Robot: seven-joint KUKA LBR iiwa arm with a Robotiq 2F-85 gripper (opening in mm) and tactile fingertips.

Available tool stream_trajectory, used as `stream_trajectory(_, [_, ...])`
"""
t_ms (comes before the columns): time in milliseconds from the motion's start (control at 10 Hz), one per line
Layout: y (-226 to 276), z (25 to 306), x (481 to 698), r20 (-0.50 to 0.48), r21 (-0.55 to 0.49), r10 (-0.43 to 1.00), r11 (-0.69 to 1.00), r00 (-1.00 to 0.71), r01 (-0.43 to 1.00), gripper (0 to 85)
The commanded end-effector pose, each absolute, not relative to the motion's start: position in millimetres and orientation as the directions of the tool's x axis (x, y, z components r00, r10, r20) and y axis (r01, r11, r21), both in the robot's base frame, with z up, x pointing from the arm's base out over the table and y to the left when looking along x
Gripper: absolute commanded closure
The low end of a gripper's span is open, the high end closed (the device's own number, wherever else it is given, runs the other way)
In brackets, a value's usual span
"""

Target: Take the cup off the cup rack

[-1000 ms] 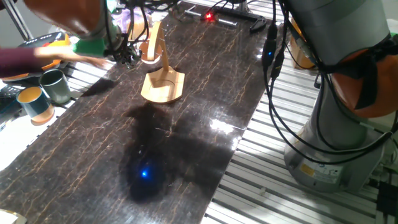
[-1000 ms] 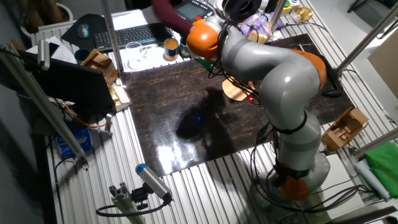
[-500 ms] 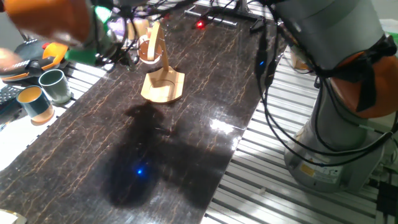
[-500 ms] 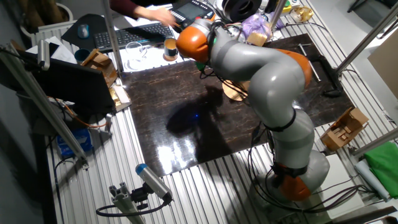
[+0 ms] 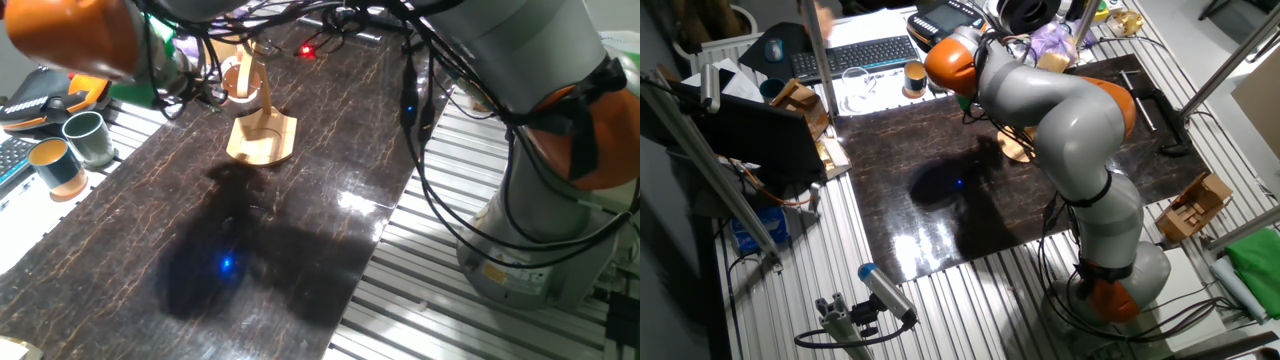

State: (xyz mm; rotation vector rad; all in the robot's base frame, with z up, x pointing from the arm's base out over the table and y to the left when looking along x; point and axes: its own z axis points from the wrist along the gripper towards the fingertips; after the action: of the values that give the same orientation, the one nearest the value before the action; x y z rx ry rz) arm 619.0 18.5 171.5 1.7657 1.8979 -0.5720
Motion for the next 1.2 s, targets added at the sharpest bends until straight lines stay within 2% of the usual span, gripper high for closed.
stream_trajectory(0, [18,171,620,-0.628,0.028,0.776,0.102,-0.061,0.994,84.3])
stream_trajectory(300, [19,172,621,-0.625,0.021,0.775,0.128,-0.087,0.991,84.3])
stream_trajectory(800, [12,170,622,-0.582,0.010,0.812,0.070,-0.051,0.997,84.3])
stream_trajectory(1100, [6,169,620,-0.601,0.004,0.799,0.044,-0.033,0.999,84.3])
